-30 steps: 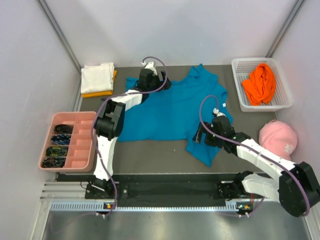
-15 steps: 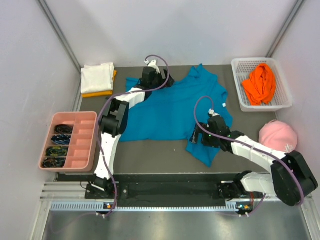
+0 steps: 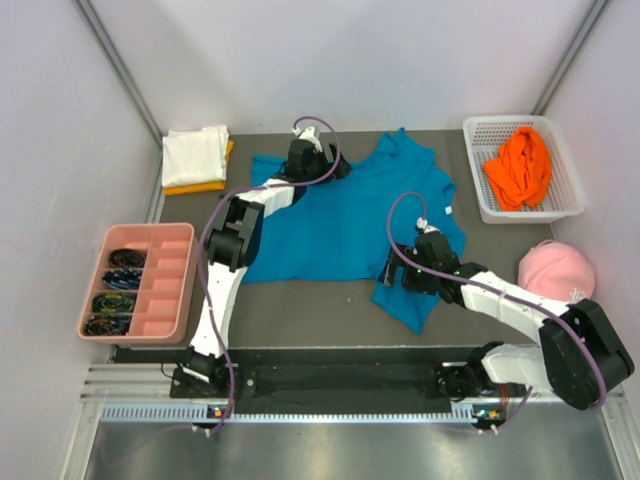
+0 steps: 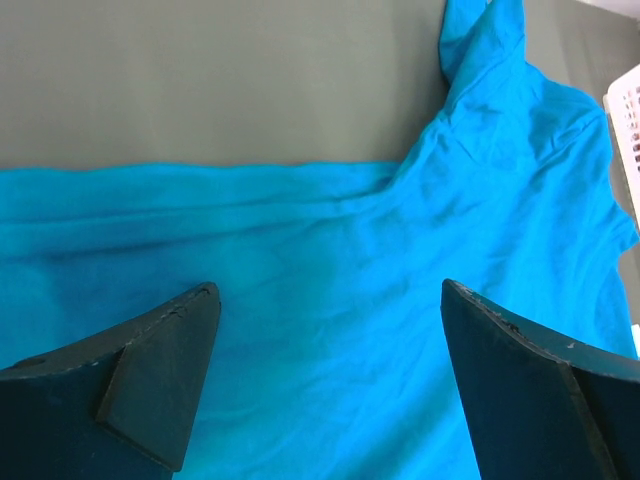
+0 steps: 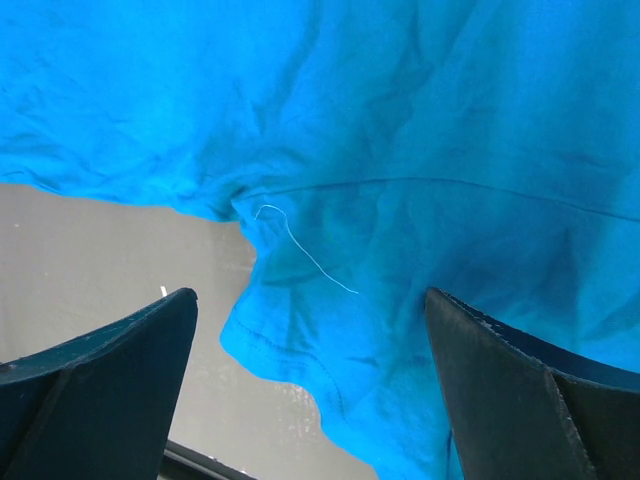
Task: Fold and stack the t-shirts
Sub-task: Flatten out the tshirt
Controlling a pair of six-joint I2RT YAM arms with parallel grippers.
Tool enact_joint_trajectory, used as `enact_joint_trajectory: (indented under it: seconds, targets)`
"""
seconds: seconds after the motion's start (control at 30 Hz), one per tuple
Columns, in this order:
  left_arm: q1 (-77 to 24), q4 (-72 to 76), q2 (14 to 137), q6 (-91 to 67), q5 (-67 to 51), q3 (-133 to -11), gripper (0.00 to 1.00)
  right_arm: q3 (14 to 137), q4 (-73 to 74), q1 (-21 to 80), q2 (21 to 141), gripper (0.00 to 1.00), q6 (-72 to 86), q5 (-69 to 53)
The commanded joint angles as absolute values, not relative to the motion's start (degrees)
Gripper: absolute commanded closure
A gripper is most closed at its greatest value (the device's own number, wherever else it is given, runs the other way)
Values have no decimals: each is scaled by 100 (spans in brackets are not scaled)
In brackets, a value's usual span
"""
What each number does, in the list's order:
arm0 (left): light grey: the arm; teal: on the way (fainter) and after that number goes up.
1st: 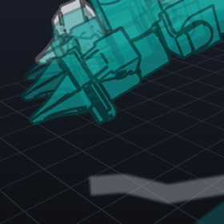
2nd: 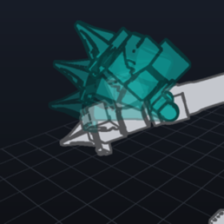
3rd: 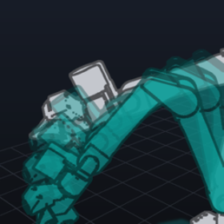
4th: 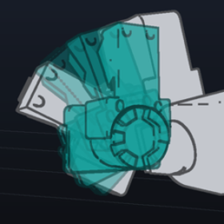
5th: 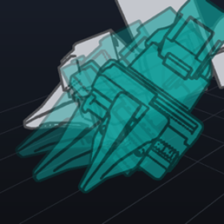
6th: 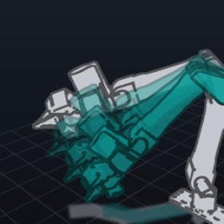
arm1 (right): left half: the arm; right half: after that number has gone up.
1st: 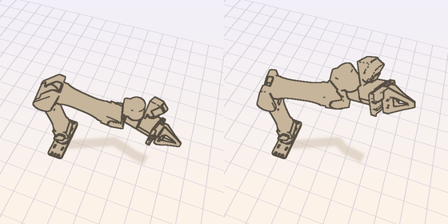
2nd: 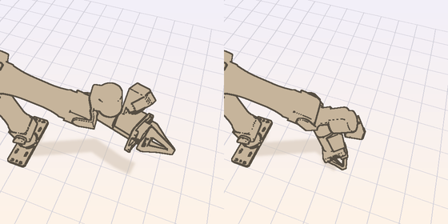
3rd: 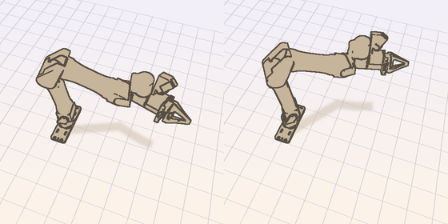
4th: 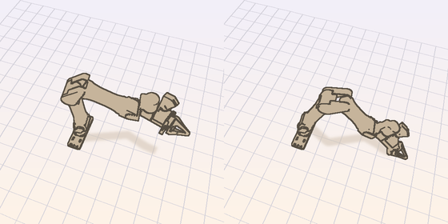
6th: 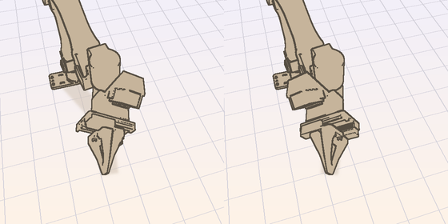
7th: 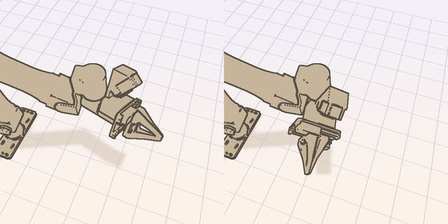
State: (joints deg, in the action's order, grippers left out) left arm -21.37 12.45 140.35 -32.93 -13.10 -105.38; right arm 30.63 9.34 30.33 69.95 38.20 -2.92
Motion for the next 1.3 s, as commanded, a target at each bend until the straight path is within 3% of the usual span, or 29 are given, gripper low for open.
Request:
enact_joint_trajectory:
  seconds: [0.0,0.93,1.27]
  targets:
    - [-2101,1424,14316,-3349,-1345,-10898,3,2936,835,3129,6979,4,3902,-281]
    - [-1424,1837,15416,-4139,-809,-12085,4,2769,861,3129,7075,4,4113,-290]
    - [-1310,1977,15557,-4245,-1168,-12340,5,2795,773,3129,7268,4,4140,-308]
